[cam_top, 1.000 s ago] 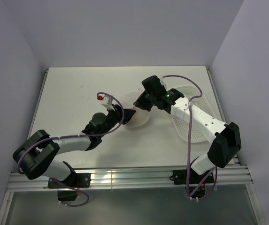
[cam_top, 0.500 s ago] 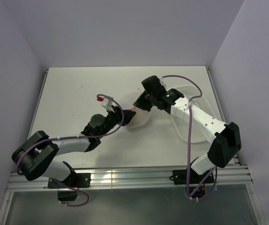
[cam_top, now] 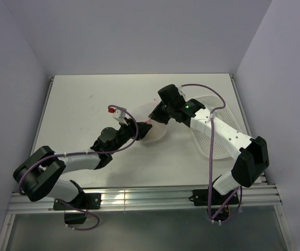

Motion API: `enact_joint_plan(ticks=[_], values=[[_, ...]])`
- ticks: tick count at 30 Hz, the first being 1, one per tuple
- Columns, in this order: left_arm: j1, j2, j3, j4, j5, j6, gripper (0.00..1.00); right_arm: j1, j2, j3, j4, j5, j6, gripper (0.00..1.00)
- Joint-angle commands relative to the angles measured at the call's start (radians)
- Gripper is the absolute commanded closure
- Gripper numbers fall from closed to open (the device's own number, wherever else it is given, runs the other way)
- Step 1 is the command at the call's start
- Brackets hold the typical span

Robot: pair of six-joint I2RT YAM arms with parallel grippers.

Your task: Place the bra in the laundry bag and zip it closed

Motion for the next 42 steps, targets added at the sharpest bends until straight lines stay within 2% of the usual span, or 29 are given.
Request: enact_joint_plan(ticks=[1, 4, 7, 12, 22, 28, 31, 33, 40, 42], values=[[0.006, -0.004, 0.043, 0.063, -0.002, 0.024, 0.61, 0.012, -0.002, 0.038, -0.015, -0.022, -0.018, 1.0], [0.006, -0.025, 0.048, 0.043, -0.002, 0.029, 0.59, 0.012, -0.004, 0.048, -0.031, -0.032, -0.018, 1.0], [0.006, -0.051, 0.054, 0.005, -0.001, 0.04, 0.49, 0.012, 0.001, 0.066, -0.055, -0.052, -0.013, 1.0], [0.006, -0.056, 0.068, -0.025, 0.006, 0.054, 0.46, 0.012, -0.004, 0.075, -0.058, -0.083, -0.008, 1.0], [0.008, -0.064, 0.074, -0.028, 0.042, 0.061, 0.57, 0.011, 0.001, 0.086, -0.068, -0.118, -0.01, 1.0], [0.011, -0.087, 0.074, -0.044, 0.055, 0.075, 0.59, 0.012, 0.004, 0.081, -0.069, -0.12, -0.01, 1.0], [0.016, -0.082, 0.072, -0.041, 0.061, 0.072, 0.63, 0.011, 0.008, 0.077, -0.068, -0.123, -0.011, 1.0], [0.019, -0.079, 0.074, -0.043, 0.067, 0.072, 0.7, 0.011, 0.009, 0.074, -0.068, -0.123, -0.013, 1.0], [0.023, -0.061, 0.08, -0.044, 0.082, 0.067, 0.83, 0.011, 0.007, 0.066, -0.064, -0.112, -0.028, 1.0], [0.023, -0.061, 0.081, -0.049, 0.082, 0.069, 0.89, 0.011, 0.007, 0.061, -0.066, -0.105, -0.033, 1.0]])
